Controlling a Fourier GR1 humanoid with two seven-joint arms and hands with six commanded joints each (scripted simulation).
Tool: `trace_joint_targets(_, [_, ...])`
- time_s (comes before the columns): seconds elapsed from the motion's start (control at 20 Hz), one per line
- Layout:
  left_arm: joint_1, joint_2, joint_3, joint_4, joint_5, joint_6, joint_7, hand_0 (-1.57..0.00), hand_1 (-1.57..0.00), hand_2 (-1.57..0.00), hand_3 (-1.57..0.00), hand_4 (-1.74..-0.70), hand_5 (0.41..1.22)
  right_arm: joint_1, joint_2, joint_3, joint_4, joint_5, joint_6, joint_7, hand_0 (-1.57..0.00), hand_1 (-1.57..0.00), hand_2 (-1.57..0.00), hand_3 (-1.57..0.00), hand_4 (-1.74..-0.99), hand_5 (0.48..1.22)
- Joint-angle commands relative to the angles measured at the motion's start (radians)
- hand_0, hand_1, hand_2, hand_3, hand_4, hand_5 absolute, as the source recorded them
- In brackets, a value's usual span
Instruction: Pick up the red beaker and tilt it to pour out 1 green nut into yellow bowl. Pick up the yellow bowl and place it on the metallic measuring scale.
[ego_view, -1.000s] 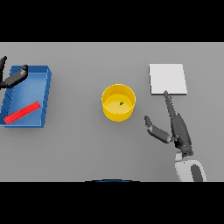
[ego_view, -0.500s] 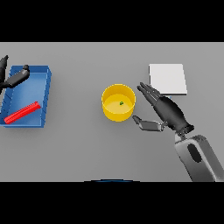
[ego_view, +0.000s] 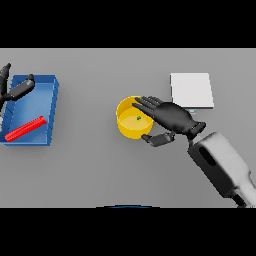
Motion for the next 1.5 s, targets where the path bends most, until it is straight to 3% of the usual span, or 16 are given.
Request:
trace_joint_targets(0.0, [0.006,-0.003,-0.005,-0.003,-0.002,0.000,-0.006,0.00,0.00,0.00,0.00,-0.80,0.718,-0.020,0.000,0.014,0.024,0.006,0.017,-0.011,0.00,0.00,0.00,0.00,-1.277,0.677])
trace_joint_targets(0.35, [-0.011,-0.001,0.003,0.020,0.003,-0.016,-0.018,0.00,0.00,0.00,0.00,-0.80,0.729,-0.131,0.036,0.074,0.186,0.029,0.071,-0.065,0.00,0.00,0.00,0.00,-1.243,0.682])
trace_joint_targets(0.6, [-0.007,0.003,0.005,0.017,0.003,-0.013,-0.019,0.00,0.00,0.00,0.00,-0.80,0.735,-0.161,0.045,0.112,0.250,0.047,0.106,-0.085,0.00,0.00,0.00,0.00,-1.288,0.671])
trace_joint_targets(0.95, [-0.016,0.002,0.003,0.029,0.000,-0.022,-0.021,0.00,0.00,0.00,0.00,-0.79,0.731,-0.212,0.068,0.158,0.304,0.083,0.150,-0.055,0.00,0.00,0.00,0.00,-1.304,0.713])
trace_joint_targets(1.1, [-0.012,0.008,0.009,0.032,0.003,-0.025,-0.032,0.00,0.00,0.00,0.00,-0.79,0.725,-0.215,0.075,0.165,0.309,0.091,0.159,-0.031,-0.02,-0.04,-0.07,-0.09,-1.339,0.784])
trace_joint_targets(1.2, [-0.001,0.003,0.006,0.020,0.004,-0.014,-0.035,0.00,0.00,0.00,0.00,-0.79,0.722,-0.218,0.078,0.182,0.306,0.108,0.158,-0.027,-0.26,-0.24,-0.23,-0.25,-1.387,0.900])
trace_joint_targets(1.25, [-0.009,0.007,0.009,0.021,0.003,-0.014,-0.028,0.00,0.00,0.00,0.00,-0.79,0.723,-0.227,0.070,0.178,0.316,0.104,0.165,-0.046,-0.51,-0.44,-0.39,-0.36,-1.425,0.964])
trace_joint_targets(1.3, [-0.011,0.015,0.015,0.009,0.010,-0.017,-0.025,0.00,0.00,0.00,0.00,-0.80,0.725,-0.229,0.079,0.179,0.319,0.105,0.174,-0.018,-0.72,-0.66,-0.62,-0.47,-1.488,1.016])
trace_joint_targets(1.45, [0.000,0.018,0.010,-0.010,0.009,-0.008,-0.005,0.00,0.00,0.00,0.00,-0.80,0.728,-0.222,0.059,0.187,0.298,0.078,0.227,-0.029,-1.14,-1.11,-1.09,-0.87,-1.604,1.116])
